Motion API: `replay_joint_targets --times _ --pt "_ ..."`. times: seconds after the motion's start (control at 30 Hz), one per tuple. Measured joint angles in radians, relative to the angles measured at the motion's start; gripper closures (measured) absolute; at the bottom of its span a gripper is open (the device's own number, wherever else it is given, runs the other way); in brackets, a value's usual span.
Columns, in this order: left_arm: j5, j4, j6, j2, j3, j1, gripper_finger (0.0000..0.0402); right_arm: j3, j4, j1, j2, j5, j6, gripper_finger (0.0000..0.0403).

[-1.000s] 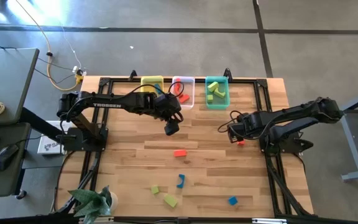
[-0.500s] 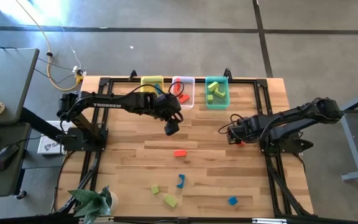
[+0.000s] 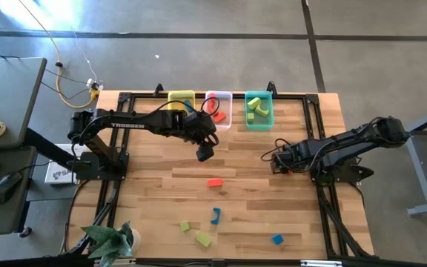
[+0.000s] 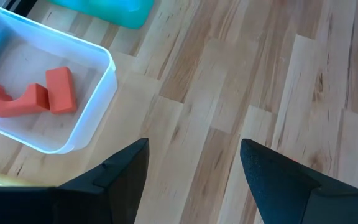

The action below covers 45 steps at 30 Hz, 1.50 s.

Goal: Sort & place blocks by color
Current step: Put the orange block into the transparent bin

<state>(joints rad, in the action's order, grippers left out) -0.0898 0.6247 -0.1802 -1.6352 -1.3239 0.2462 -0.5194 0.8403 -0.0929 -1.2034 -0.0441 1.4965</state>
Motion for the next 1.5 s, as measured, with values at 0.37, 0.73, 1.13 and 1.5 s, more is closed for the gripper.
replay_joint_targets --times 0.37,0.73,1.13,1.5 --pt "0.0 -0.001 -0.049 0.0 0.0 0.0 0.0158 -0.064 -0.154 0.076 0.0 -0.021 -0.284 0.0297" --pt "0.001 0.0 -0.176 0.0 0.0 0.0 0.0158 -0.175 -0.495 0.293 0.0 -0.002 -0.665 0.0297" --pt "0.008 0.026 -0.265 0.0 0.0 -0.021 0.0158 -0.27 -0.817 0.504 -0.01 0.082 -0.953 0.0297" --pt "0.008 0.104 -0.282 -0.001 0.0 -0.078 0.0158 -0.572 -0.789 0.581 -0.252 0.156 -1.157 0.0297"
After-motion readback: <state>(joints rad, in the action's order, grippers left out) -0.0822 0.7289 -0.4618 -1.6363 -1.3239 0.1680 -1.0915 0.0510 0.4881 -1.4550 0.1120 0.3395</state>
